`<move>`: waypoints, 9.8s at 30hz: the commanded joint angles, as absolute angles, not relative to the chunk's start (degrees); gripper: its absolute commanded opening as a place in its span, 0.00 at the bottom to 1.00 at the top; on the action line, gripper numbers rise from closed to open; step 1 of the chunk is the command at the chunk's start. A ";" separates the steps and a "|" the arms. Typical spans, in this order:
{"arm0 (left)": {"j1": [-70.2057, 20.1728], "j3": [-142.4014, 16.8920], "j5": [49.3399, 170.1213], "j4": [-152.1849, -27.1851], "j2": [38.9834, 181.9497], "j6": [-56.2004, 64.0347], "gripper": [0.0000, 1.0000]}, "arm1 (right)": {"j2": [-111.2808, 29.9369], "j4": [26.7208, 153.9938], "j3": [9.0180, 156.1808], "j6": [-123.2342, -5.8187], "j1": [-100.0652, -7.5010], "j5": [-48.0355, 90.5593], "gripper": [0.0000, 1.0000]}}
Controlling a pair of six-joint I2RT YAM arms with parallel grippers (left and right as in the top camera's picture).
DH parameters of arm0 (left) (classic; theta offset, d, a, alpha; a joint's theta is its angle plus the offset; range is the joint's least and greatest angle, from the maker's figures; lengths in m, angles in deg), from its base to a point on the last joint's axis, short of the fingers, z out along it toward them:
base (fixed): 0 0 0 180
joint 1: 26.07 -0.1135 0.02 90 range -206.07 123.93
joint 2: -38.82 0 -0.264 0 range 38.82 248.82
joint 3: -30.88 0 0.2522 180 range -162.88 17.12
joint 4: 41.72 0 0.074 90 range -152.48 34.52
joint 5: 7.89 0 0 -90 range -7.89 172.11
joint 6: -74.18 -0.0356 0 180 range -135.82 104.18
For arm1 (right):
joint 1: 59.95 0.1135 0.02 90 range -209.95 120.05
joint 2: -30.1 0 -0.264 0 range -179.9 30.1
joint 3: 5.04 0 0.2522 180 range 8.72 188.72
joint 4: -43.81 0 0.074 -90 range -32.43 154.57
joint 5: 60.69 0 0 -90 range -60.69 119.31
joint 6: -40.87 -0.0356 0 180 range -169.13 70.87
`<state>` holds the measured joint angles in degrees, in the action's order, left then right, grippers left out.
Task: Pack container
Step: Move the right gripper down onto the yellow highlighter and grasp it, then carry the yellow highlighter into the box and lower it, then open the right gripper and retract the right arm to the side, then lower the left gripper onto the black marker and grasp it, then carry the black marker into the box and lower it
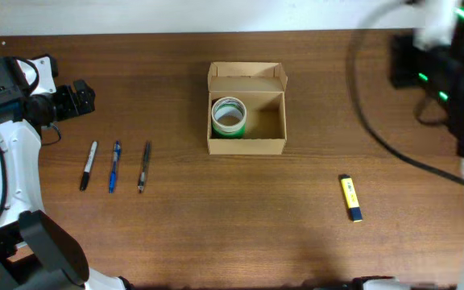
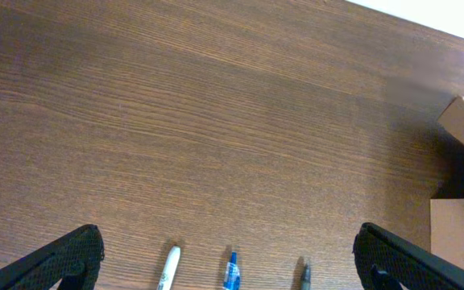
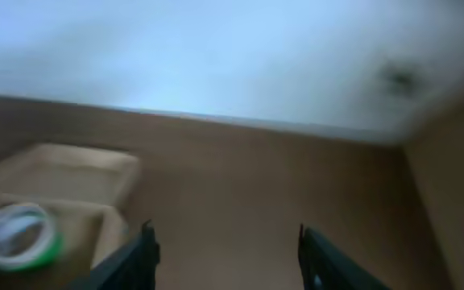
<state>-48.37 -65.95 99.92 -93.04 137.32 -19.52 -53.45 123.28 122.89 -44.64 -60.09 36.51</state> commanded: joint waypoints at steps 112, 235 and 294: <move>-48.63 -66.75 100.77 -93.08 137.86 -20.64 0.99 | -71.74 123.77 105.84 -44.92 -58.71 29.05 0.17; -44.98 -67.98 75.81 -116.65 150.76 -29.47 0.79 | -79.02 132.60 121.87 -50.25 -83.98 14.72 0.99; -5.77 -135.91 95.68 -148.99 162.23 -66.60 0.02 | -79.02 132.60 121.87 -50.25 -83.98 14.72 0.99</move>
<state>-10.25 -137.00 95.63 -147.81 161.32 -60.79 -78.78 132.57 121.52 -50.23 -83.76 15.61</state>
